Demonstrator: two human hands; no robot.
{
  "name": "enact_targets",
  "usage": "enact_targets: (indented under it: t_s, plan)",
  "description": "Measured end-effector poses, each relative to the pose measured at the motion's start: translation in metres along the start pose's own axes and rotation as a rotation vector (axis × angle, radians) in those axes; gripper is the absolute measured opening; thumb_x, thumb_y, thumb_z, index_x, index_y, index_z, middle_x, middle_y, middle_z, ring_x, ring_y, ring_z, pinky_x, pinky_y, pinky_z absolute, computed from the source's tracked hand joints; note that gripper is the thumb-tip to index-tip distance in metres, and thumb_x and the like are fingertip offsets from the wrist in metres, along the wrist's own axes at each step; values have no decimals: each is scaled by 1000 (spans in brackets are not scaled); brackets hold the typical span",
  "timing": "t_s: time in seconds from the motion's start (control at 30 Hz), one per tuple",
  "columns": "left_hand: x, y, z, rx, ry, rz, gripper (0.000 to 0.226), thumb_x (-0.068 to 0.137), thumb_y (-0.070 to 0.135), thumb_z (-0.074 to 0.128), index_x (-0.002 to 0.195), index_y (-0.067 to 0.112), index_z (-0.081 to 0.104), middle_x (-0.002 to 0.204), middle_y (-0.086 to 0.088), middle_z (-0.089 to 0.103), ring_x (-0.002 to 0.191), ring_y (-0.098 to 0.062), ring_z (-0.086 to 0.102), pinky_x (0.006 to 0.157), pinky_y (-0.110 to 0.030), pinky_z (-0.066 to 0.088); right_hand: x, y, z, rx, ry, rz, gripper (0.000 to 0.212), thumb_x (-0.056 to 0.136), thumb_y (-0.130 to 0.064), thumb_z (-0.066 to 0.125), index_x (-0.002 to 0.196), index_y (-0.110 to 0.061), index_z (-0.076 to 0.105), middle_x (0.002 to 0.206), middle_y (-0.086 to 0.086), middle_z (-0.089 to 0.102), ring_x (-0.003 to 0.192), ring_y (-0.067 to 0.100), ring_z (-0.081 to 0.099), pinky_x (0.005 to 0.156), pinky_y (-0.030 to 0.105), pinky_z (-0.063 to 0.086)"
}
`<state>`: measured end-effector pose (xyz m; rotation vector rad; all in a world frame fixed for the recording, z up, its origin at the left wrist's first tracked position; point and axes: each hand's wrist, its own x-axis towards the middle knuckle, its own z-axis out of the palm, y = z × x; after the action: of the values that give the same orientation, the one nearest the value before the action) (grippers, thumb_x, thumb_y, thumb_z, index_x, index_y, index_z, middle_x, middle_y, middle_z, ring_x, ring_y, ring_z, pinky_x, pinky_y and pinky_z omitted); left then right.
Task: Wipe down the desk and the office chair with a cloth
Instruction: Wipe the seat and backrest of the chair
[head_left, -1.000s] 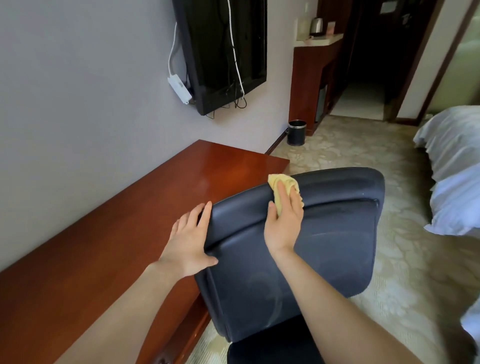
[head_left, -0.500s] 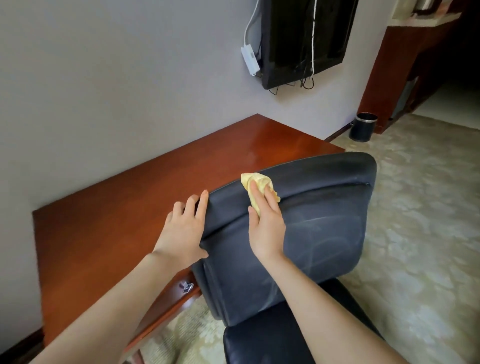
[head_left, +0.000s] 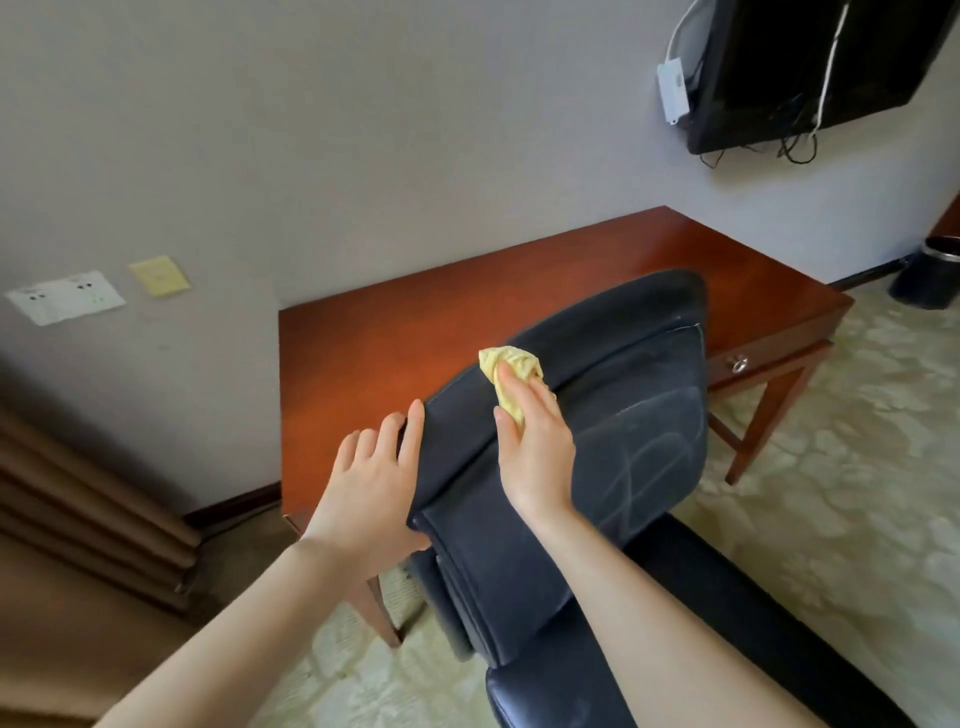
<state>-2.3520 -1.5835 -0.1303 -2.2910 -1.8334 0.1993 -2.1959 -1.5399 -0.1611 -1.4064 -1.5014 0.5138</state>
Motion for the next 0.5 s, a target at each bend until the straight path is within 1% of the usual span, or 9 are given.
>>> enact_targets:
  t_s: [0.07, 0.13, 0.2, 0.23, 0.3, 0.33, 0.4, 0.47, 0.5]
  plan:
    - [-29, -4, -2, 16, -3, 3, 132, 68, 65, 67, 146, 7, -22, 146, -7, 20, 128, -25, 30, 116, -38, 15, -18, -12, 4, 24, -2, -14, 40, 93, -9, 55, 131, -23, 55, 137, -7, 50, 126, 11, 45, 93, 16, 35]
    - [-57, -7, -8, 18, -11, 26, 132, 64, 67, 69, 148, 4, -12, 142, -8, 30, 128, -26, 36, 116, -42, 18, -35, -23, 7, 53, 12, -10, 35, 94, -12, 55, 127, -20, 58, 135, -5, 52, 125, 11, 47, 94, 16, 35]
    - [-78, -7, -13, 20, 44, 61, 134, 48, 67, 79, 147, -4, 20, 125, -12, 51, 114, -30, 53, 108, -49, 35, -50, -32, 10, 72, 40, -8, 32, 93, -13, 56, 125, -18, 60, 132, -5, 55, 123, 12, 49, 92, 12, 33]
    - [-86, -7, -16, 11, 80, 69, 132, 38, 66, 83, 139, -8, 38, 113, -15, 59, 102, -32, 60, 99, -52, 44, -58, -35, 10, 76, 50, -6, 31, 93, -13, 56, 124, -17, 60, 130, -5, 56, 122, 12, 50, 90, 9, 32]
    - [-110, -4, -23, 7, 112, 81, 120, 33, 66, 85, 123, -9, 57, 99, -15, 64, 90, -33, 64, 91, -55, 49, -78, -45, 9, 80, 55, 0, 29, 93, -13, 56, 122, -16, 61, 126, -5, 58, 118, 10, 52, 87, 1, 29]
    - [-119, -2, -26, 10, 109, 78, 110, 37, 65, 83, 117, -7, 61, 97, -14, 64, 89, -32, 64, 91, -55, 49, -88, -47, 8, 92, 52, 7, 29, 93, -13, 56, 121, -16, 61, 124, -5, 59, 116, 10, 52, 85, -2, 28]
    - [-137, 5, -33, -29, 114, 53, 78, 57, 63, 76, 103, 1, 63, 93, -9, 63, 87, -30, 62, 94, -52, 47, -111, -52, 5, 132, 44, 9, 27, 93, -12, 57, 119, -15, 63, 120, -7, 60, 113, 9, 54, 86, -4, 29]
    - [-148, 10, -37, -109, 176, -3, 51, 79, 54, 60, 99, 7, 60, 92, -5, 60, 86, -28, 58, 96, -48, 45, -131, -54, 0, 183, 36, -18, 27, 91, -11, 59, 117, -16, 64, 116, -10, 60, 111, 8, 56, 92, 6, 38]
    - [-151, 13, -37, -156, 195, -46, 45, 86, 50, 52, 104, 9, 58, 98, -4, 59, 92, -27, 57, 98, -45, 42, -140, -53, -3, 204, 29, -37, 27, 90, -10, 60, 116, -16, 65, 115, -11, 60, 111, 9, 57, 93, 14, 43]
